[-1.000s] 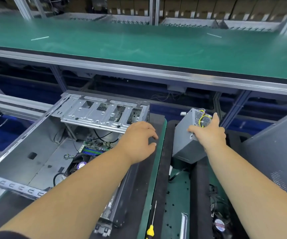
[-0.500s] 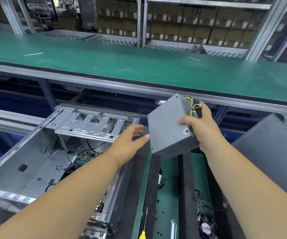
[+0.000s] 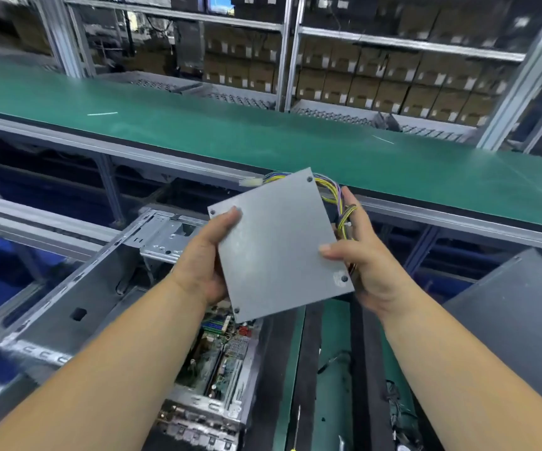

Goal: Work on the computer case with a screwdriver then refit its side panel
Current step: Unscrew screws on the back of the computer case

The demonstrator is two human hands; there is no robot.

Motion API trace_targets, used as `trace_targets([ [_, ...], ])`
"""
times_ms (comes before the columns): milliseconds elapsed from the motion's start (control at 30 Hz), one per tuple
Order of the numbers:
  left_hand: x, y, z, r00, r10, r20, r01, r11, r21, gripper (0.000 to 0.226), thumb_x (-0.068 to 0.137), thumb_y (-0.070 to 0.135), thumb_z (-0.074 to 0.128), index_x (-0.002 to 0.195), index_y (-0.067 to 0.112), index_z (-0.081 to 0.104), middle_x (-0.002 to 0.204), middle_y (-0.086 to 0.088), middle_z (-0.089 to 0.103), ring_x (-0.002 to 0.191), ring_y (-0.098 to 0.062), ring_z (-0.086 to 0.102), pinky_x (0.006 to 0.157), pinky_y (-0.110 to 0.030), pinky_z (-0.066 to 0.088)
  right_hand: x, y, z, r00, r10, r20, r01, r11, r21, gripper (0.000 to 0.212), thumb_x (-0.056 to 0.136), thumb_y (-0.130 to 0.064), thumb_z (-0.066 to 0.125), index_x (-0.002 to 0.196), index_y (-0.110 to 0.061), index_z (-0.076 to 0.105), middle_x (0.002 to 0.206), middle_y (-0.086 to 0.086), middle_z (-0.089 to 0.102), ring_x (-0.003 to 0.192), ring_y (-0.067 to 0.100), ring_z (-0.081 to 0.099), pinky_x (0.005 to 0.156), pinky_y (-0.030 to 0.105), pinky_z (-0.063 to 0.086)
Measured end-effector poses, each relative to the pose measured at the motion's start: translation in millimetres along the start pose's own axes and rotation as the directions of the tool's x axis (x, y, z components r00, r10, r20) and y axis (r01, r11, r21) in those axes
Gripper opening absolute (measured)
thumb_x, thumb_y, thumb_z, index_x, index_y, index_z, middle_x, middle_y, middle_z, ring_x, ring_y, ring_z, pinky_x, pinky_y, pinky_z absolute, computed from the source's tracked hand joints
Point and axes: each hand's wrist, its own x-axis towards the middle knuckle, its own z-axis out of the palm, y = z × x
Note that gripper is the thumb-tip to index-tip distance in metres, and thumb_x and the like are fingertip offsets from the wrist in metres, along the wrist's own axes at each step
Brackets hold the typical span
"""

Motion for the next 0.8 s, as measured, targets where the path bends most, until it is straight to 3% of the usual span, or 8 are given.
trace_targets([
  [133, -15.8, 12.6, -24.0, 0.996, 0.094, -0.013, -0.094, 0.996, 0.000, 0.033, 0.061, 0.036, 0.075, 0.087, 0.016, 0.079, 0.091, -0.010, 0.075, 0.079, -0.028, 0.073, 0.066, -0.039, 0.058, 5.5, 4.3, 28.5, 0.992, 0.124, 0.027, -0.125, 0.991, 0.046, 0.064, 0.081, -0.031, 0.065, 0.142, -0.029, 0.048, 0.115, -0.001, 0.071, 0.096, 0.019, 0.070, 0.074, 0.032, 0.055],
  [233, -28.4, 19.9, -38.2, 0.987, 0.148, -0.061, -0.147, 0.989, 0.029, 0.060, 0.056, 0.037, 0.075, 0.109, 0.008, 0.073, 0.101, -0.013, 0.072, 0.085, -0.029, 0.070, 0.068, -0.039, 0.058, 10.7, 5.7, 47.6, 0.991, 0.121, 0.054, -0.121, 0.993, -0.012, 0.029, 0.092, -0.040, 0.057, 0.114, -0.025, 0.069, 0.094, -0.006, 0.073, 0.084, 0.013, 0.069, 0.070, 0.029, 0.053],
  [300, -35.8, 22.4, -47.2, 0.973, 0.198, -0.118, -0.192, 0.979, 0.064, 0.089, 0.056, 0.034, 0.077, 0.134, 0.000, 0.050, 0.118, -0.021, 0.063, 0.099, -0.035, 0.063, 0.081, -0.051, 0.057, 17.5, 4.0, 58.7, 0.995, 0.097, -0.025, -0.098, 0.995, -0.022, 0.034, 0.098, -0.034, 0.054, 0.123, -0.014, 0.065, 0.097, -0.002, 0.072, 0.081, 0.012, 0.066, 0.071, 0.031, 0.048],
  [400, -46.8, 28.4, -59.7, 0.939, 0.326, -0.114, -0.311, 0.941, 0.131, 0.086, 0.060, 0.027, 0.077, 0.136, 0.002, 0.046, 0.132, -0.027, 0.055, 0.112, -0.045, 0.057, 0.096, -0.064, 0.044, 28.6, 0.5, 74.3, 0.990, 0.087, -0.109, -0.094, 0.994, -0.061, 0.045, 0.090, -0.027, 0.064, 0.131, -0.010, 0.059, 0.098, 0.000, 0.071, 0.081, 0.014, 0.066, 0.072, 0.032, 0.047],
  [500, -57.8, 36.9, -75.3, 0.914, 0.393, -0.098, -0.372, 0.910, 0.182, 0.071, 0.060, 0.024, 0.079, 0.126, 0.014, 0.054, 0.127, -0.018, 0.061, 0.109, -0.038, 0.062, 0.090, -0.056, 0.053, 37.2, -0.9, 91.4, 0.987, 0.075, -0.145, -0.099, 0.981, -0.164, 0.048, 0.078, -0.026, 0.070, 0.124, -0.018, 0.062, 0.106, 0.002, 0.073, 0.090, 0.017, 0.067, 0.079, 0.037, 0.047],
  [600, -67.4, 45.3, -90.4, 0.894, 0.445, -0.056, -0.417, 0.871, 0.260, 0.057, 0.059, 0.023, 0.083, 0.112, 0.028, 0.060, 0.111, -0.001, 0.070, 0.097, -0.022, 0.069, 0.073, -0.035, 0.057, 44.1, -2.9, 107.2, 0.985, 0.060, -0.162, -0.107, 0.948, -0.299, 0.049, 0.071, -0.022, 0.074, 0.119, -0.025, 0.066, 0.109, 0.004, 0.071, 0.089, 0.017, 0.066, 0.080, 0.037, 0.046],
  [733, -80.0, 55.5, -101.8, 0.873, 0.485, -0.052, -0.432, 0.819, 0.377, 0.078, 0.055, 0.027, 0.089, 0.123, 0.028, 0.052, 0.113, 0.003, 0.070, 0.102, -0.019, 0.068, 0.075, -0.027, 0.054, 47.7, -1.9, 128.7, 0.994, 0.009, -0.108, -0.061, 0.871, -0.488, 0.028, 0.073, -0.014, 0.073, 0.099, -0.024, 0.075, 0.097, 0.008, 0.075, 0.078, 0.018, 0.065, 0.076, 0.038, 0.050],
  [800, -84.9, 60.9, -106.9, 0.858, 0.512, -0.050, -0.448, 0.791, 0.417, 0.084, 0.053, 0.031, 0.092, 0.126, 0.029, 0.050, 0.116, 0.002, 0.068, 0.106, -0.019, 0.067, 0.078, -0.027, 0.054, 46.6, 0.2, 142.2, 0.996, -0.008, -0.084, -0.040, 0.828, -0.560, 0.022, 0.076, -0.021, 0.071, 0.096, -0.029, 0.075, 0.096, 0.009, 0.074, 0.076, 0.022, 0.062, 0.073, 0.040, 0.050],
])
